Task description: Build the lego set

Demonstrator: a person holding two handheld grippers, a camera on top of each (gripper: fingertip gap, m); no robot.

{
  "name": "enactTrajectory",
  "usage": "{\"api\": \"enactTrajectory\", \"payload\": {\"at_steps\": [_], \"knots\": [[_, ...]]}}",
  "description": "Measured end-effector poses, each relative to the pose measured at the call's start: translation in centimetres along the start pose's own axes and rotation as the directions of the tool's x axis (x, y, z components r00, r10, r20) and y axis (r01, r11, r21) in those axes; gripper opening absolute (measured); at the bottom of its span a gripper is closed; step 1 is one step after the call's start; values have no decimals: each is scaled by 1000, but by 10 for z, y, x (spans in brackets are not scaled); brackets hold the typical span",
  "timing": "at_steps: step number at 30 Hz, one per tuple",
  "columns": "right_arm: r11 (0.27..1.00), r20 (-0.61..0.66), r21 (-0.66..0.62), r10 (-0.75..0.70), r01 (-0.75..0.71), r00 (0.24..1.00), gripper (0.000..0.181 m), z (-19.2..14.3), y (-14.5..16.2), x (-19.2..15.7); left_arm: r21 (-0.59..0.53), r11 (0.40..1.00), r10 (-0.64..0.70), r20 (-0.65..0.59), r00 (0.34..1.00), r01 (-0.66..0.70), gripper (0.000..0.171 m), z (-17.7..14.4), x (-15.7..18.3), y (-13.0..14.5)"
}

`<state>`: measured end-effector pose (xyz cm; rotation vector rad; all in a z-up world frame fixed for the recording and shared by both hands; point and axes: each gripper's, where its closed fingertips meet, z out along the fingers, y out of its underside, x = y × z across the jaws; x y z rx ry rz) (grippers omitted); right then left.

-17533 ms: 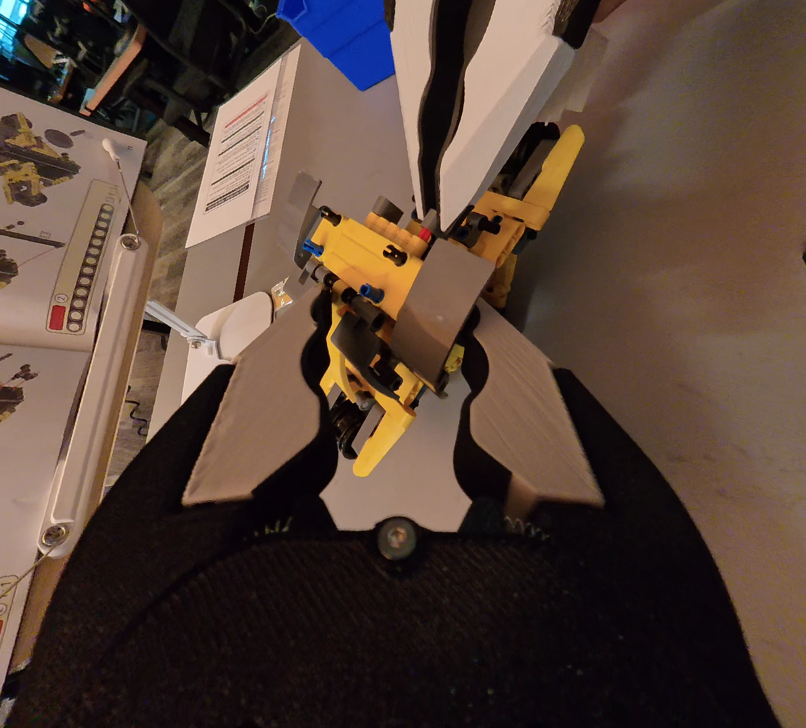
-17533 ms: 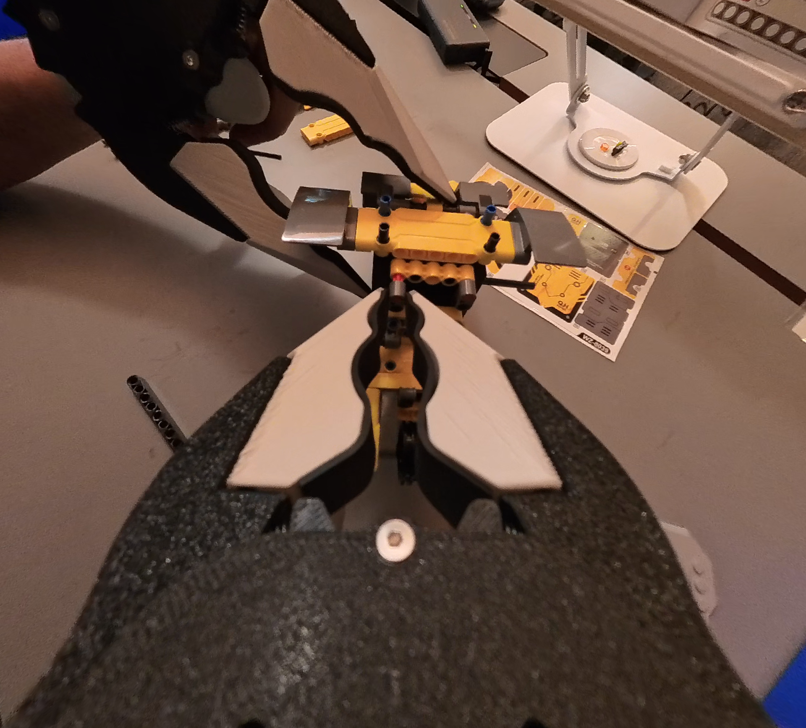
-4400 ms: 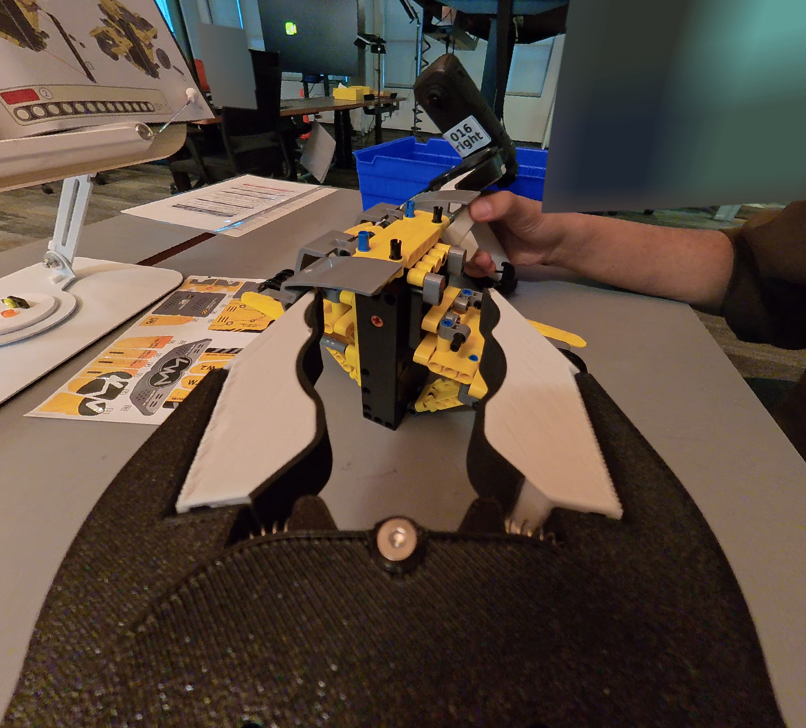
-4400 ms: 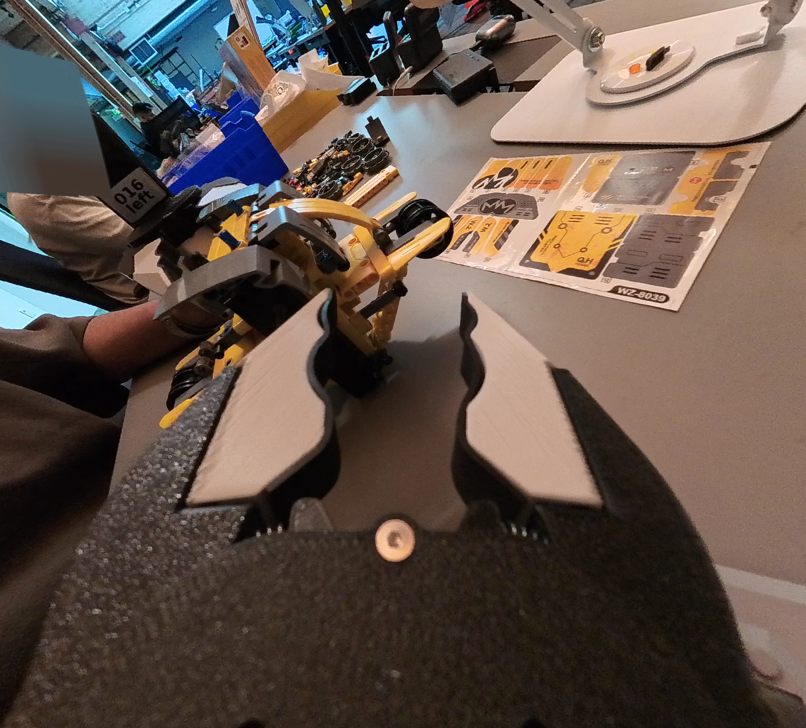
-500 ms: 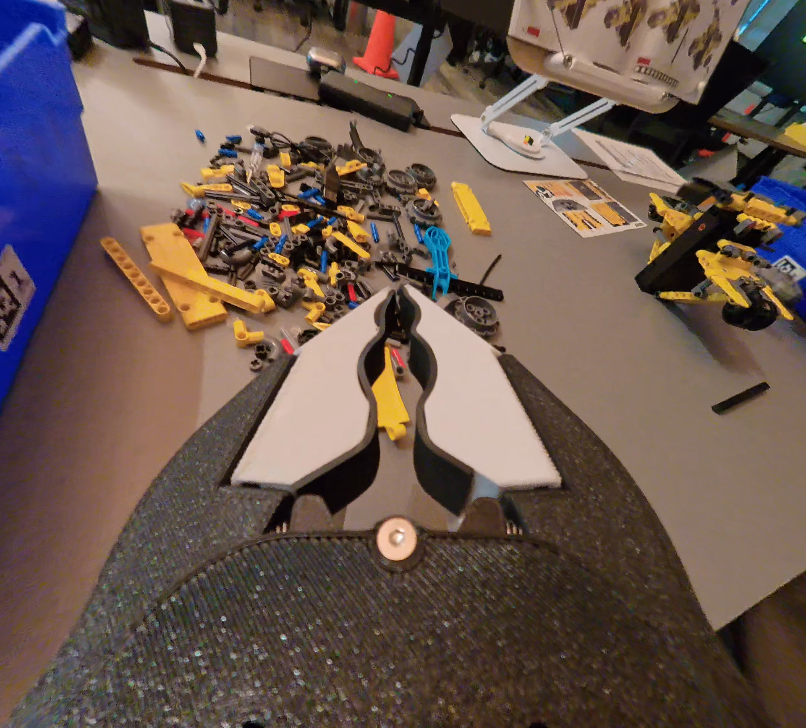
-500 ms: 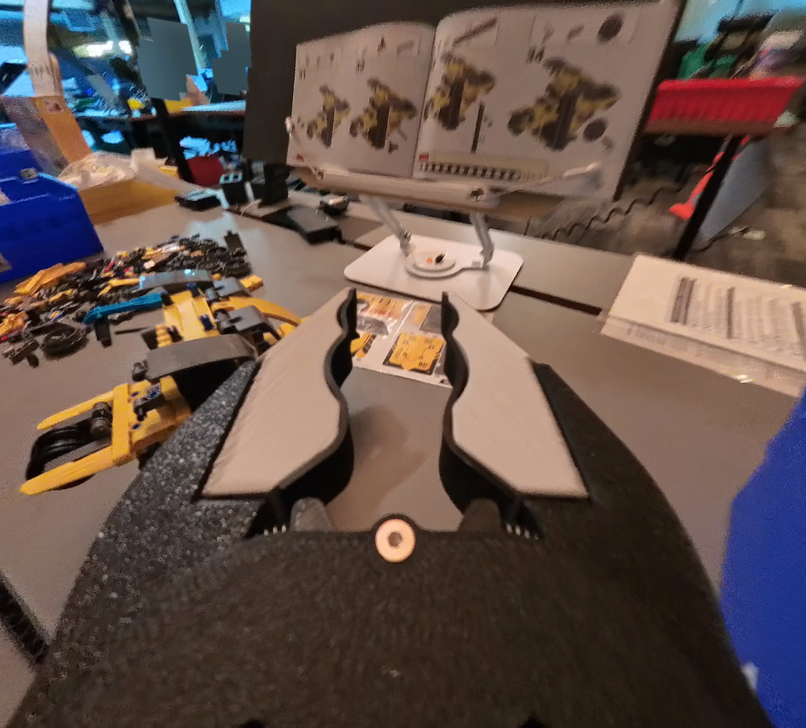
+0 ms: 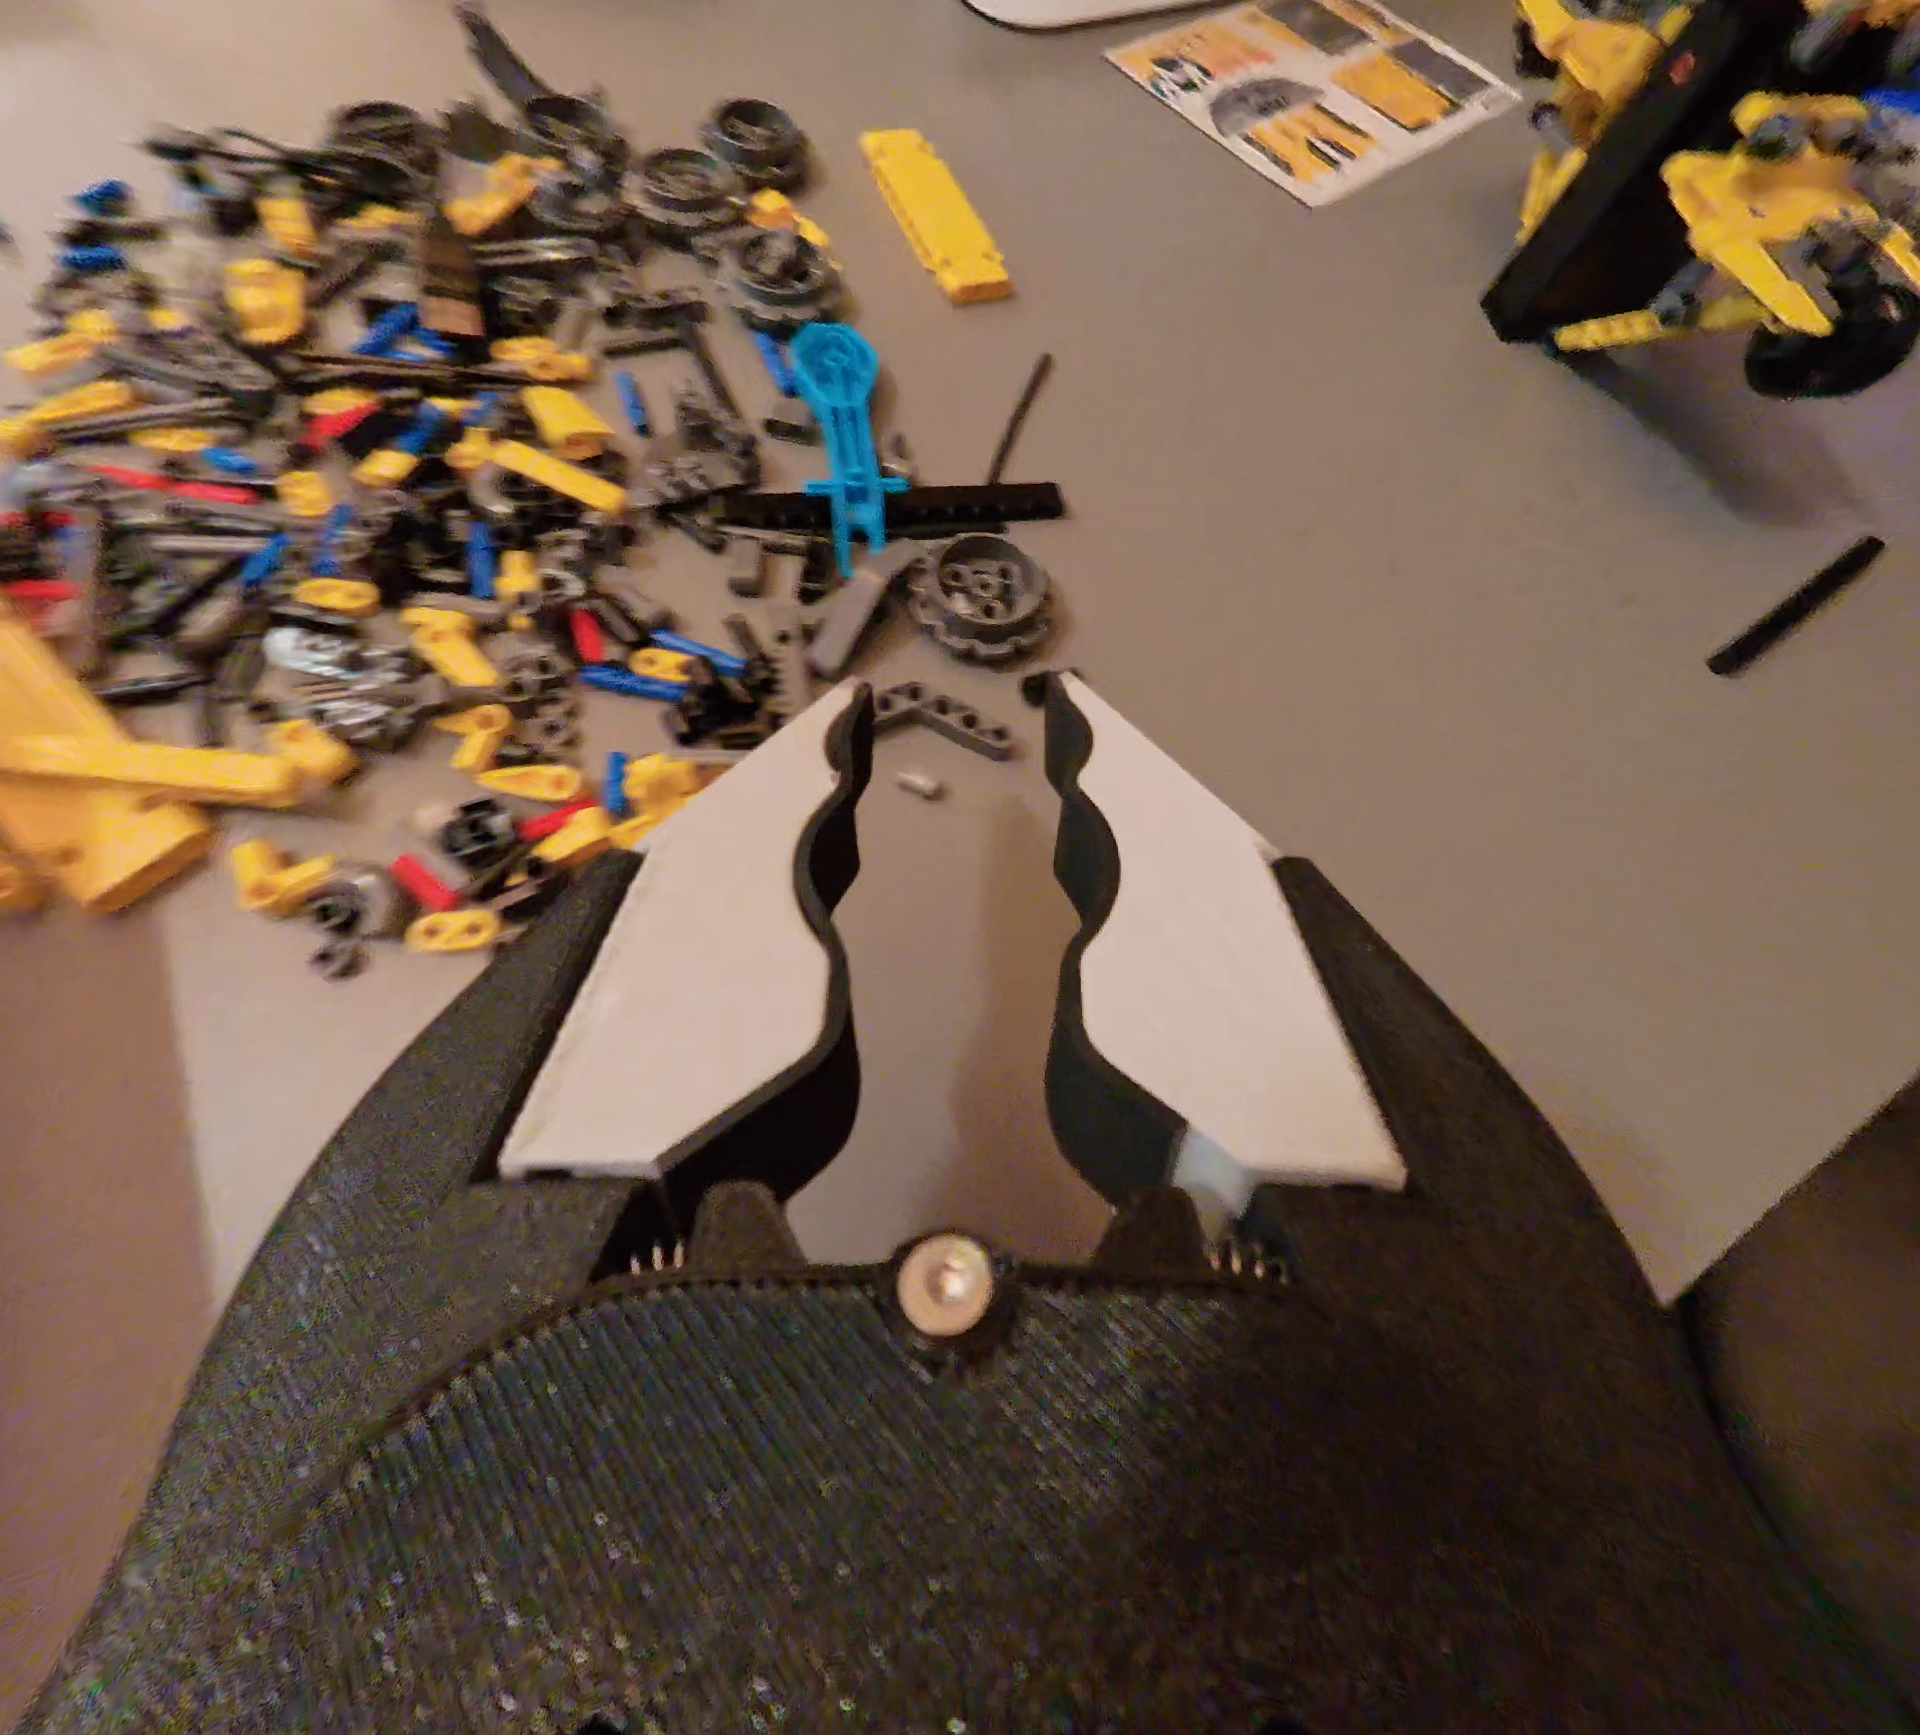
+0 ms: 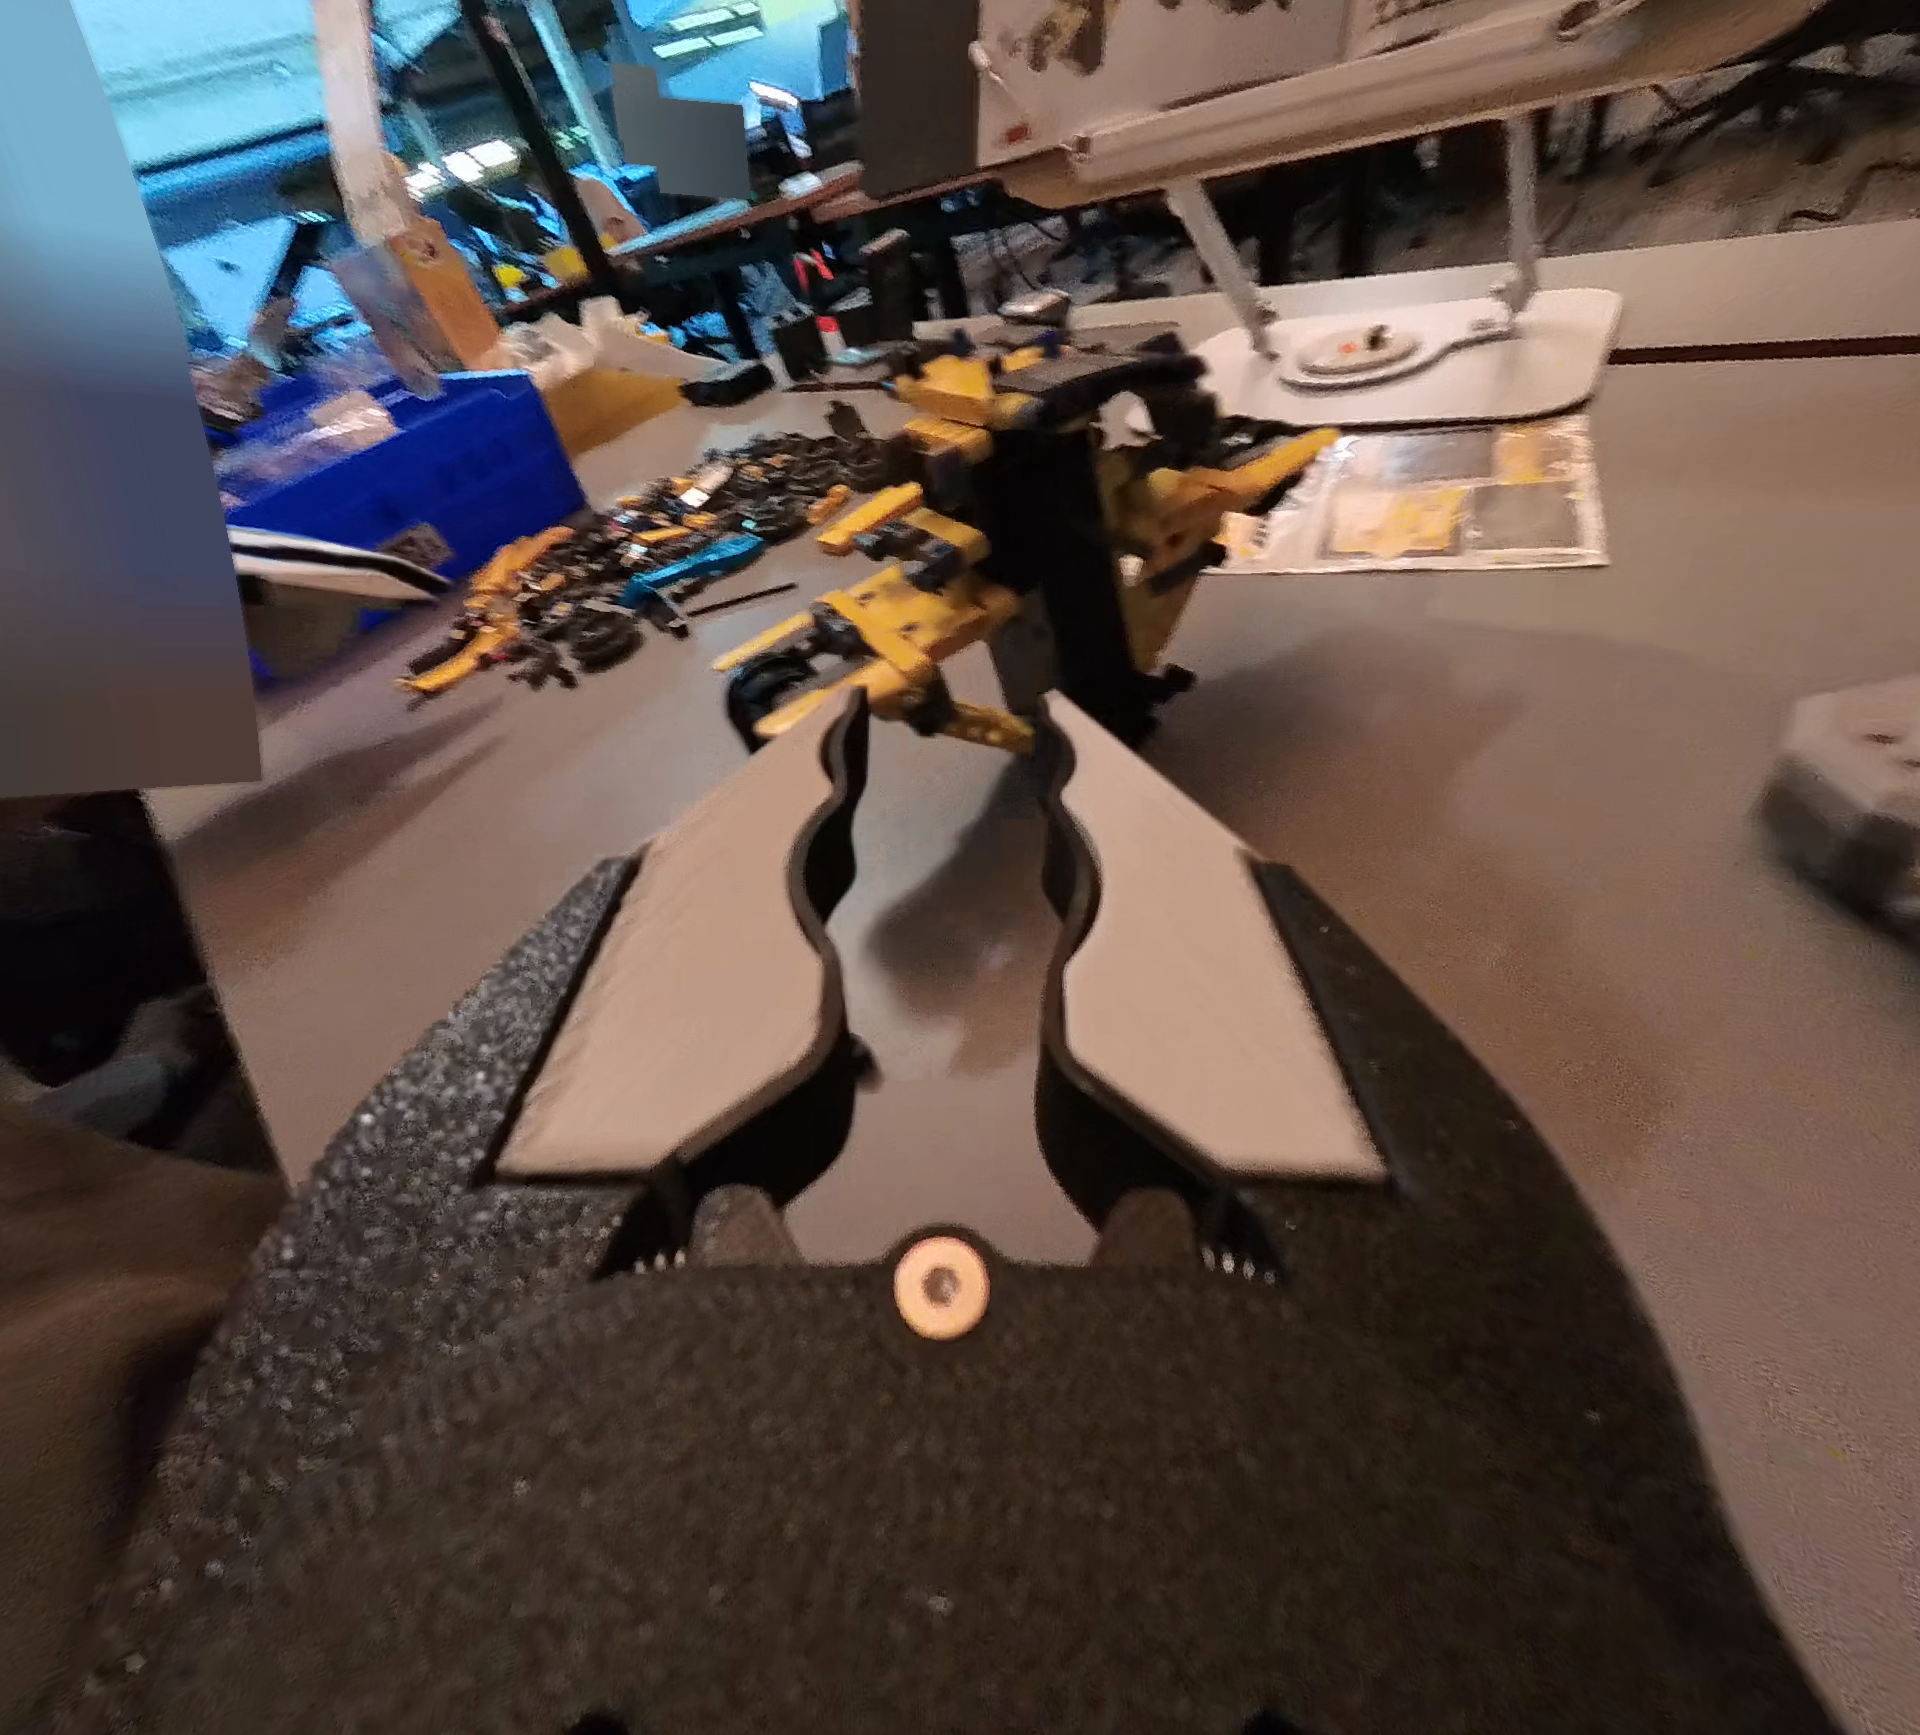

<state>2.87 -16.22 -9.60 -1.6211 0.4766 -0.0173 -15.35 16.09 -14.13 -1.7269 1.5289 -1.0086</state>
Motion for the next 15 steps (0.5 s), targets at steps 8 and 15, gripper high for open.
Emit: {"api": "enactTrajectory", "payload": {"at_steps": [8,15], "knots": [[997,155,-76,-16,28,988,32,29,14,-41,-70,997,21,-147,989,-32,38,23,37,12],[994,194,-93,-31,50,980,34,41,18,-54,-98,994,27,-132,991,-40,32,37,29,14]]}}
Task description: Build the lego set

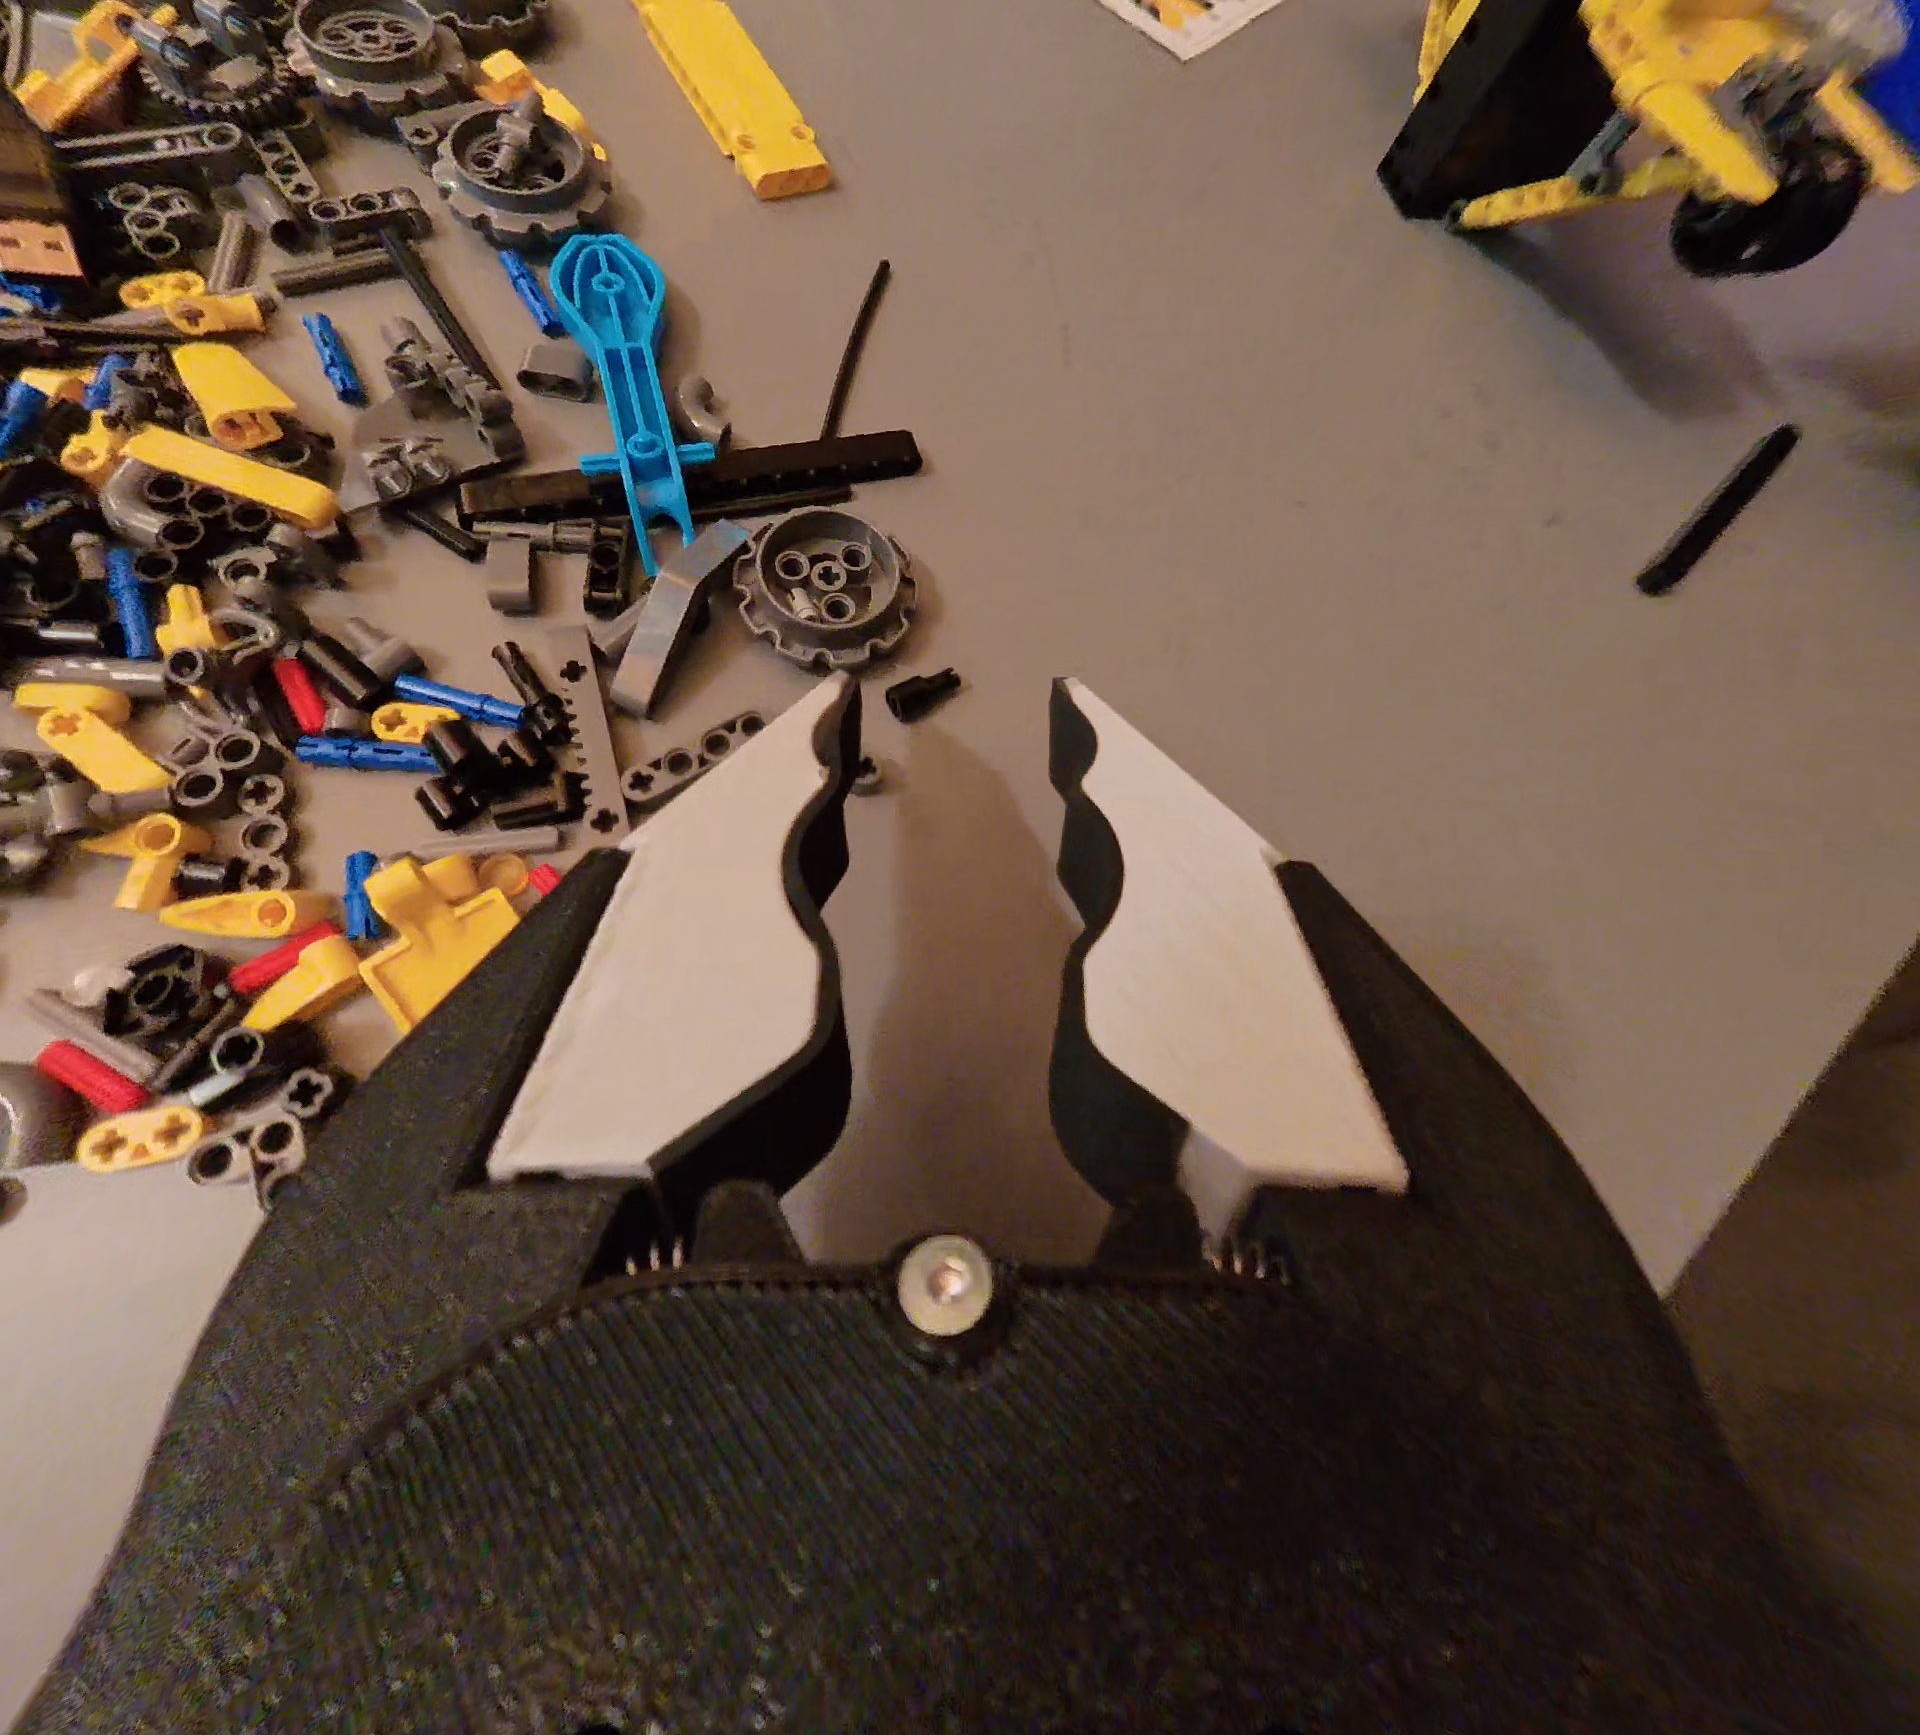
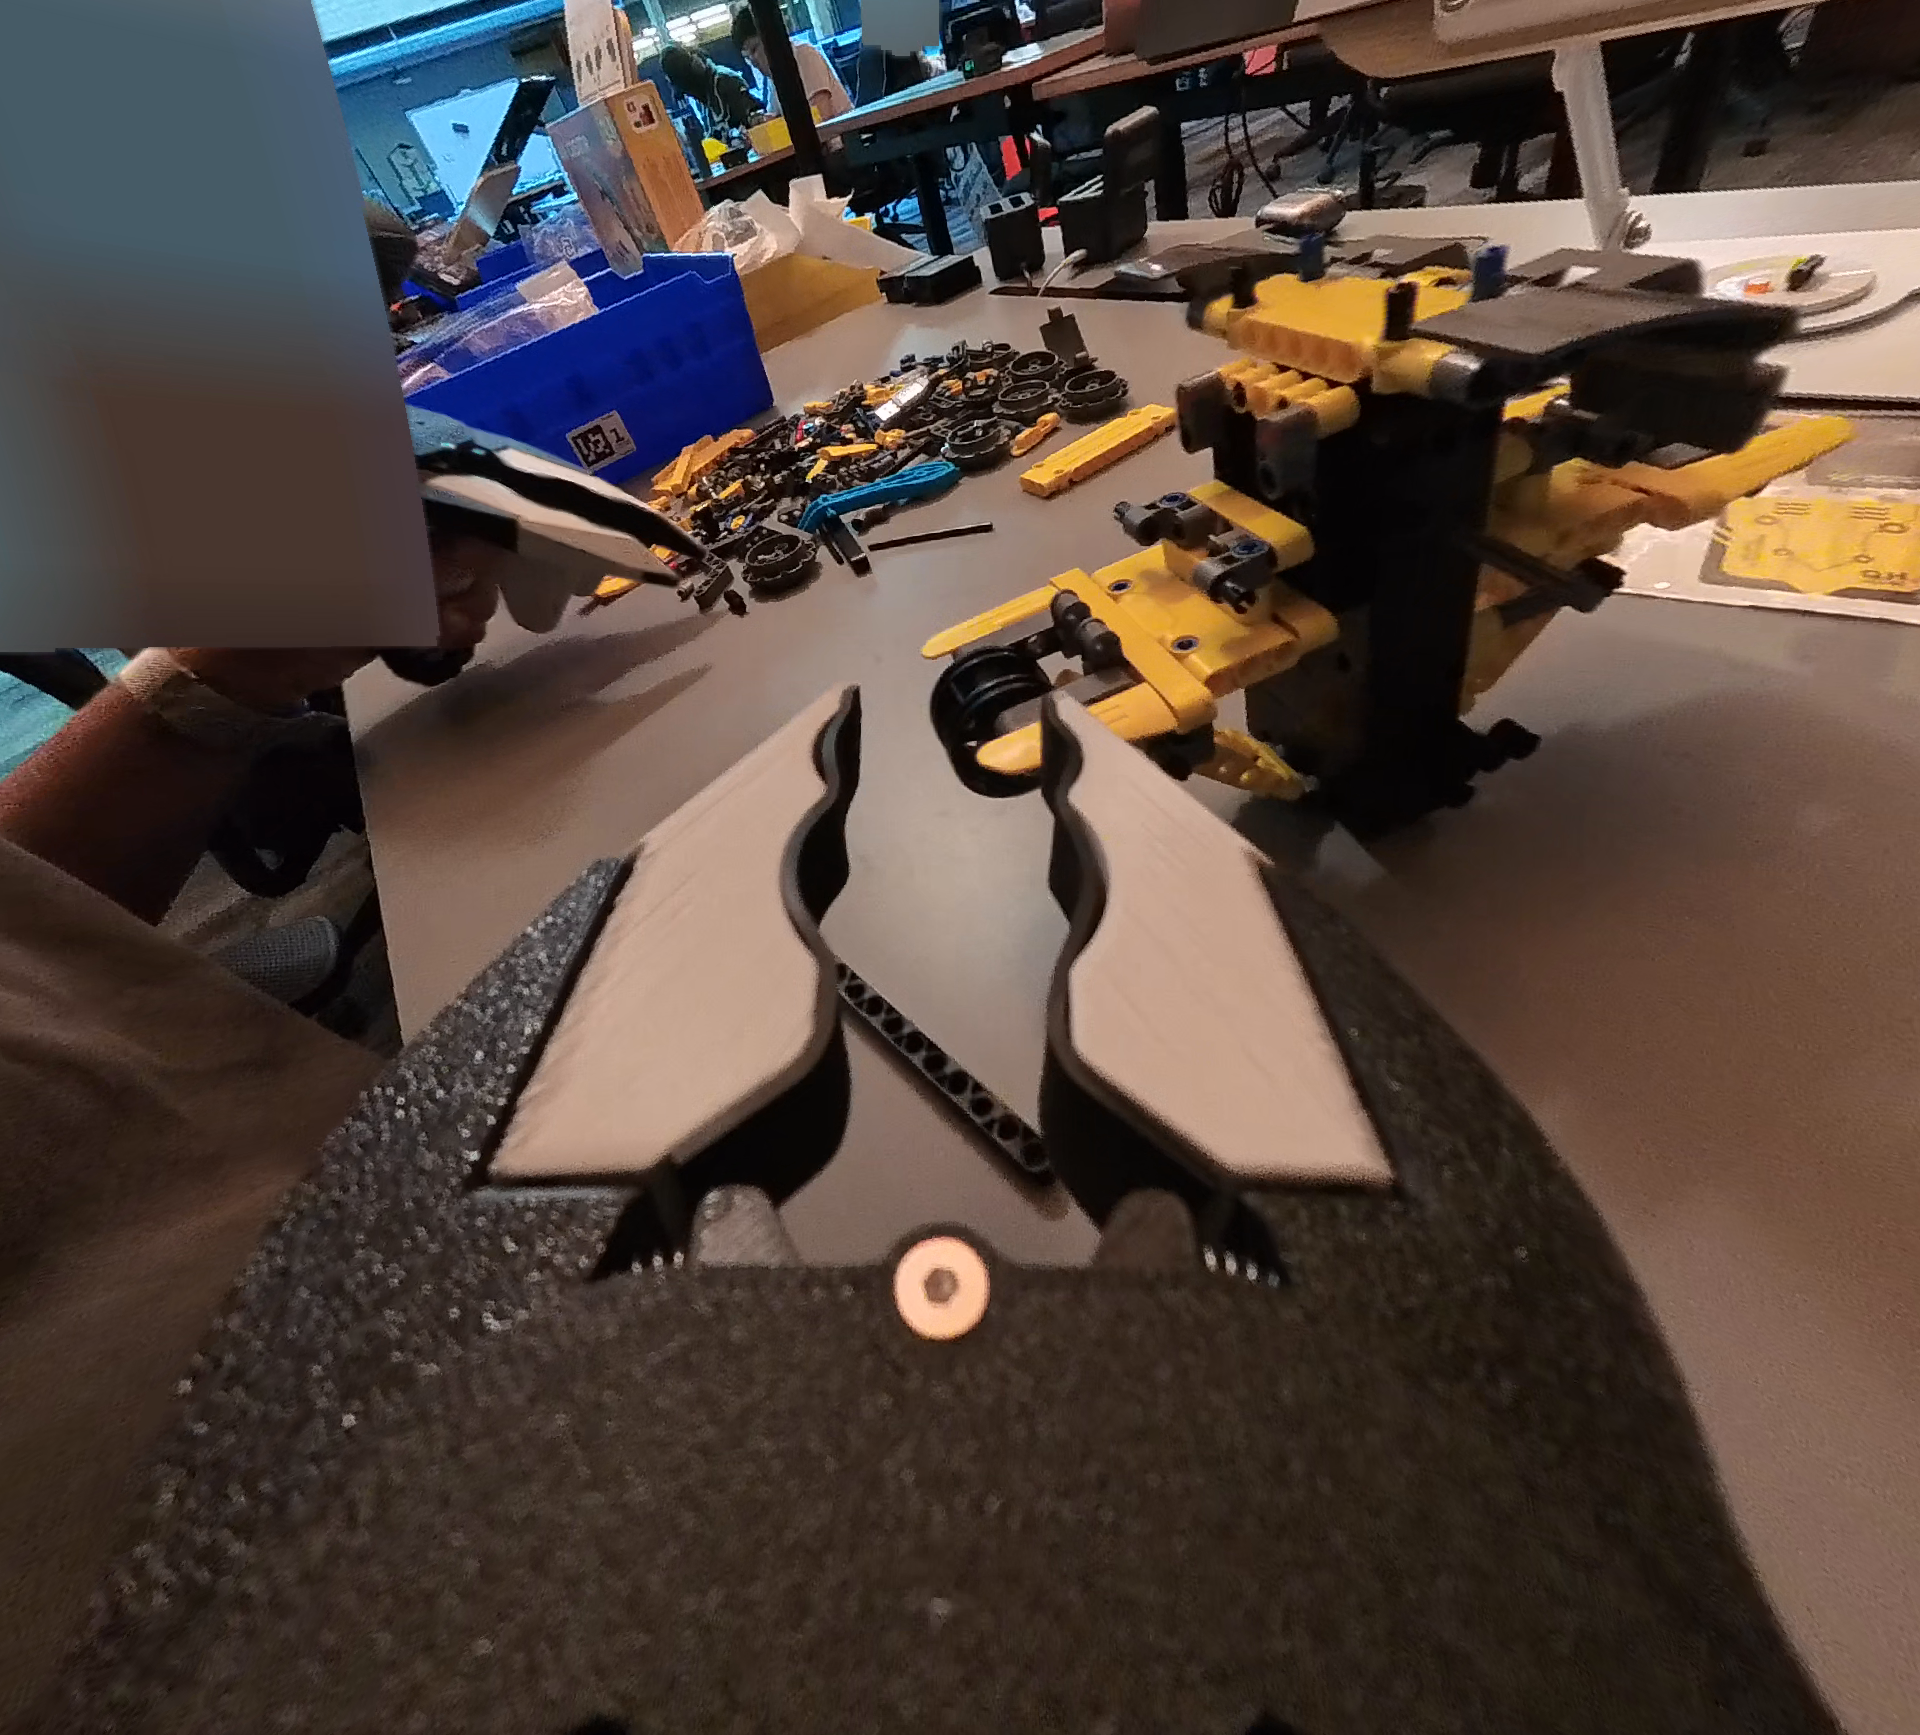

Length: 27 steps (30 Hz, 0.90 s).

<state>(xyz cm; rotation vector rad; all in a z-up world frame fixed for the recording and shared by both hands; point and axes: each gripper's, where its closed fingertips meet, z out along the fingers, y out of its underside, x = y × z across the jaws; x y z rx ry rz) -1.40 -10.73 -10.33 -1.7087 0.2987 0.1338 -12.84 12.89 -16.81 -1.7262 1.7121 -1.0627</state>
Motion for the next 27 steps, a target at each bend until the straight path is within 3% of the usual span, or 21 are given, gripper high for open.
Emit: {"api": "enactTrajectory", "payload": {"at_steps": [8,10,13,17,27], "knots": [[998,-24,3,-63,63,998,35,-1,0,-5,-179,970,184,112,977,-162,21,20,-14,14],[998,-22,1,-65,65,998,36,0,0,-5,-187,966,199,83,977,-181,5,21,-8,15],[998,-13,1,-63,63,998,37,0,0,-6,-187,963,216,101,971,-195,4,21,-8,14],[998,3,4,-59,59,998,37,-1,0,-7,-182,955,267,176,947,-235,28,20,-18,10],[997,7,55,-55,55,998,39,-9,-5,-8,-211,923,352,135,926,-321,12,26,-6,9]]}}
